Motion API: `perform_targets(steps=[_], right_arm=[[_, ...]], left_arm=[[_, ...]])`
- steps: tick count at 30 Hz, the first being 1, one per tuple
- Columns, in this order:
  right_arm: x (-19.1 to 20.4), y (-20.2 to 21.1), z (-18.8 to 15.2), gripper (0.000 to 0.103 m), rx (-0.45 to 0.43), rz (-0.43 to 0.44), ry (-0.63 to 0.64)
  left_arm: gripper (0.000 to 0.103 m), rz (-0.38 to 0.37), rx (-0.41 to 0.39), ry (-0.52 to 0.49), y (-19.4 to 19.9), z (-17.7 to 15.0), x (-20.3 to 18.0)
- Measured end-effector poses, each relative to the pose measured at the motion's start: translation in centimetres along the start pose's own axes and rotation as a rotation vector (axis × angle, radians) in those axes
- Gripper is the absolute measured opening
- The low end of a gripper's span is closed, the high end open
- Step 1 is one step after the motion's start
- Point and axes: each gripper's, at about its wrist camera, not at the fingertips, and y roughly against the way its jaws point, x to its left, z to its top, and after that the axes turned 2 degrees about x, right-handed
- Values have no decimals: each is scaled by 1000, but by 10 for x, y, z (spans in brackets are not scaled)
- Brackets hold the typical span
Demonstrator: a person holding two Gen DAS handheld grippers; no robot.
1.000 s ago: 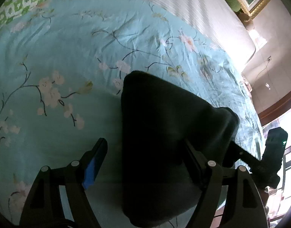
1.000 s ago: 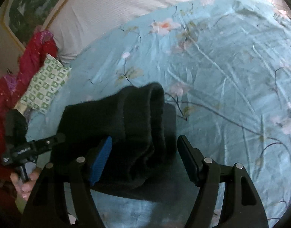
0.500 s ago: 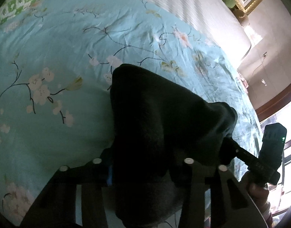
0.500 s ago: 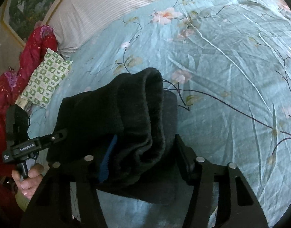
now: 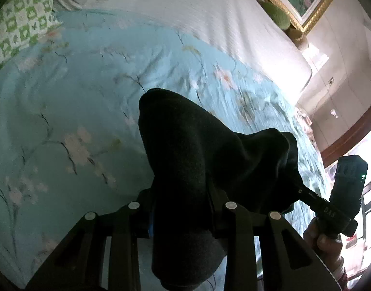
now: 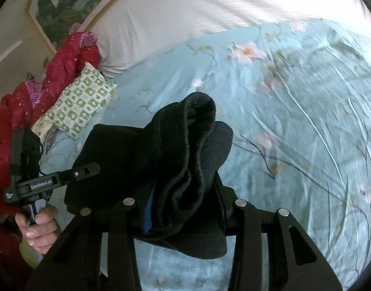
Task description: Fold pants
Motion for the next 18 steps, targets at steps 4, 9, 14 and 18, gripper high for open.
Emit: perform_targets(steps=[4, 9, 14, 18], right_arm=[[9, -13, 16, 42, -11, 28, 12], [18, -37, 31, 42, -2, 48, 25], [24, -57, 41, 42, 16, 65, 26], [25, -73, 45, 42, 41, 71, 27]], left_arm=[[31, 26, -24, 12, 5, 16, 11], [31, 66, -35, 24, 2, 35, 27], [31, 91, -34, 42, -5, 45, 43], [31, 105, -24, 60, -11, 47, 53]])
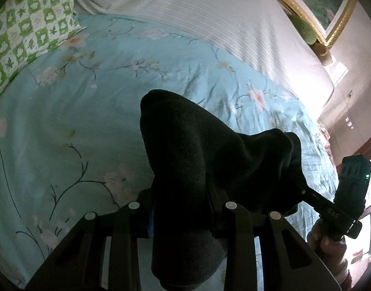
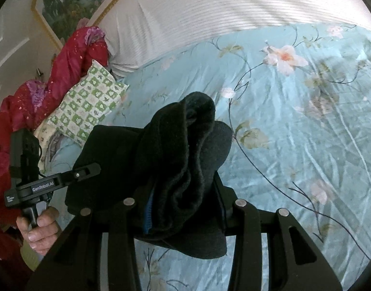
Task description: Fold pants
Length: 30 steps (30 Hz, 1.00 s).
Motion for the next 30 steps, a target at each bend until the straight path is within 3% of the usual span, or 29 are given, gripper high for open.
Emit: perform_targets(steps=[9, 30], right_arm=[[-5, -18, 0, 42, 34, 3, -6], [-27, -20, -12, 56, 43, 14, -75]], left_arm=[[33, 5, 24, 24, -11, -6, 13], [60, 58, 27, 19, -18, -18, 23]])
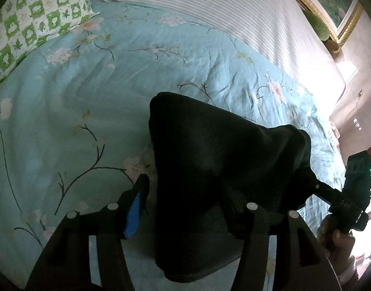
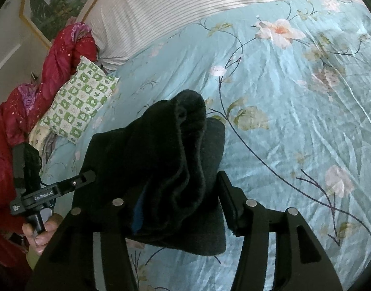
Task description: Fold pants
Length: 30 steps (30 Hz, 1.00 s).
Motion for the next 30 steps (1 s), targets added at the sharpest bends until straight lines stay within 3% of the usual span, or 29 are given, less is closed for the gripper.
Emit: perform_targets(steps=[4, 13, 22, 30], right_arm=[[-1, 5, -1, 58, -11, -8, -2], [1, 17, -6, 67, -39, -73, 9], [14, 33, -12, 69, -69, -115, 58], [42, 49, -26, 83, -121, -133, 181]], left_arm=[[70, 18, 0, 6, 3, -3, 2], [80, 52, -10, 8, 15, -14, 3], [82, 118, -60, -38, 35, -26, -5], [84, 189, -96, -94, 50, -42, -20]])
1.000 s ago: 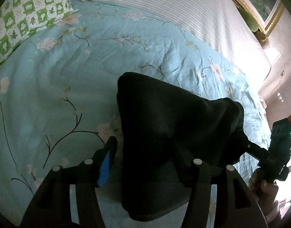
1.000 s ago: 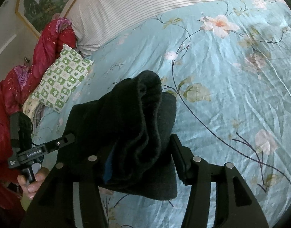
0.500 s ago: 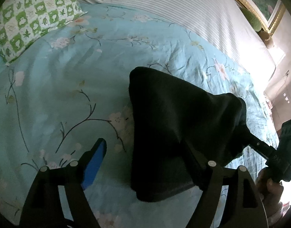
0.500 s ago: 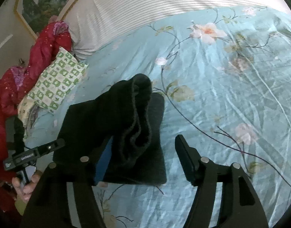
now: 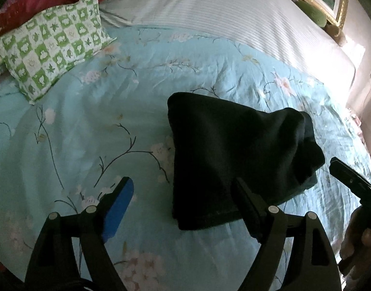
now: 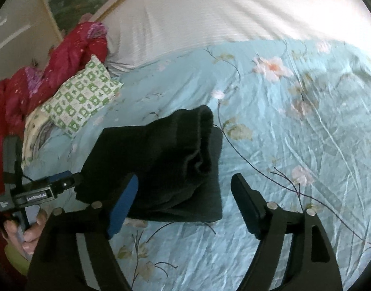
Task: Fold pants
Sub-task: 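Open both tools and withdraw them from the folded pants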
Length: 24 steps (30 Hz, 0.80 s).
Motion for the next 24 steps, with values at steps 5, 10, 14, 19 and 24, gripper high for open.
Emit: perform_targets(steps=[5, 10, 14, 19, 24], right_arm=[[19, 6, -4, 88, -24, -1, 95], [29, 7, -7, 89, -26, -1, 137], [34, 5, -8, 91, -19, 3, 153], [41, 5, -13, 92, -26, -2, 179], [47, 3, -16, 94, -27, -7, 195]], left_arm=[[84, 25, -20, -4, 8, -7, -4], [84, 55, -61, -25, 21, -10, -9], [84, 62, -73, -54, 24, -13, -16], [84, 60, -86, -71, 25, -18, -21], [85, 62, -91, -79, 25, -20, -24]])
